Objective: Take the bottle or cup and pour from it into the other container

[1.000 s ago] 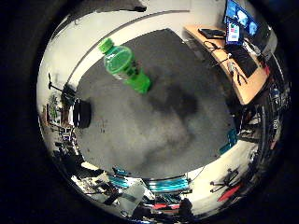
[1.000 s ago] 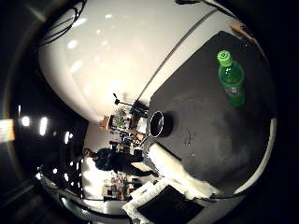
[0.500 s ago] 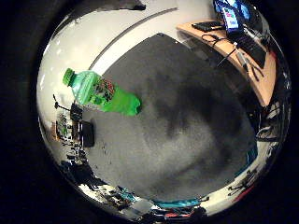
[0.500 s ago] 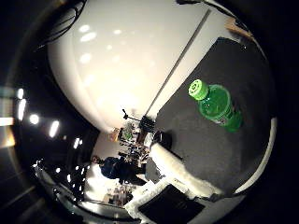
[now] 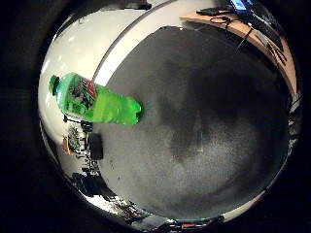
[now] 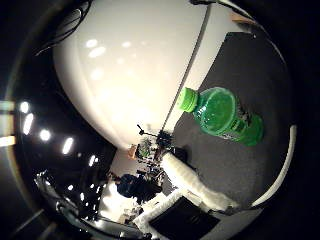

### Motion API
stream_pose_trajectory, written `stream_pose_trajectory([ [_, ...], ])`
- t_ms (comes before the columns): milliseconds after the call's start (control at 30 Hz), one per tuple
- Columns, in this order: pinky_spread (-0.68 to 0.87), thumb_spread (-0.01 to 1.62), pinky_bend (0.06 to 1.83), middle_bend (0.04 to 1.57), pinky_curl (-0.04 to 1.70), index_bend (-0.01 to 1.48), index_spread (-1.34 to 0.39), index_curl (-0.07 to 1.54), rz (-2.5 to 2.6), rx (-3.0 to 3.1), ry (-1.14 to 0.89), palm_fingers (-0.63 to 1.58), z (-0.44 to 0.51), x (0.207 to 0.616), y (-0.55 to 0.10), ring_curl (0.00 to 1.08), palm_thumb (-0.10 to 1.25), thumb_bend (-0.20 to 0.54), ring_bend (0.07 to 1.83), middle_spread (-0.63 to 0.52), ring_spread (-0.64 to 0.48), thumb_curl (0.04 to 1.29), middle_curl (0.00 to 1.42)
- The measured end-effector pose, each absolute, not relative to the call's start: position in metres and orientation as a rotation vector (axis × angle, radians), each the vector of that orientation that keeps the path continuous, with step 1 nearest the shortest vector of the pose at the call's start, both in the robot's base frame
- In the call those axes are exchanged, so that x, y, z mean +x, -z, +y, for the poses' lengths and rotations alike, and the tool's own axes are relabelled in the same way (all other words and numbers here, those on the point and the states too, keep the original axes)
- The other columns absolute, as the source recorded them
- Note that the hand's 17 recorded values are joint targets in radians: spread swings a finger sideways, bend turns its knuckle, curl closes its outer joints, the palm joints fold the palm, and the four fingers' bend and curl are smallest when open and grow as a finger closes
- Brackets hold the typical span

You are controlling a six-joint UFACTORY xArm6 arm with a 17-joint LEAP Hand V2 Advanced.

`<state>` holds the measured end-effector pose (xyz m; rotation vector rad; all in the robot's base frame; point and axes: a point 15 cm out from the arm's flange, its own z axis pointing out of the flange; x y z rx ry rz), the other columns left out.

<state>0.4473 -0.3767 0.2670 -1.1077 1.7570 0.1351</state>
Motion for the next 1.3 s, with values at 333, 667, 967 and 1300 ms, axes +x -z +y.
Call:
stream_pose_trajectory([
  [333,0.38,1.05,0.72,0.25,0.05,0.16,-0.14,0.28,1.736,-1.124,-0.188,0.11,-0.361,0.467,-0.249,0.25,0.54,-0.025,0.4,0.14,0.16,0.32,0.34],
  [667,0.37,1.05,0.71,0.27,0.04,0.16,-0.14,0.28,1.709,-1.172,-0.227,0.13,-0.335,0.486,-0.246,0.25,0.55,-0.024,0.41,0.13,0.16,0.33,0.34],
  [967,0.36,1.04,0.71,0.3,0.0,0.17,-0.16,0.29,1.686,-1.226,-0.243,0.28,-0.316,0.497,-0.248,0.26,0.59,-0.016,0.5,0.05,0.12,0.33,0.35],
  [1300,0.12,1.03,0.97,0.41,-0.01,0.18,-0.23,0.29,1.655,-1.265,-0.244,0.7,-0.306,0.5,-0.25,0.32,0.68,-0.02,0.84,-0.08,-0.06,0.38,0.39],
])
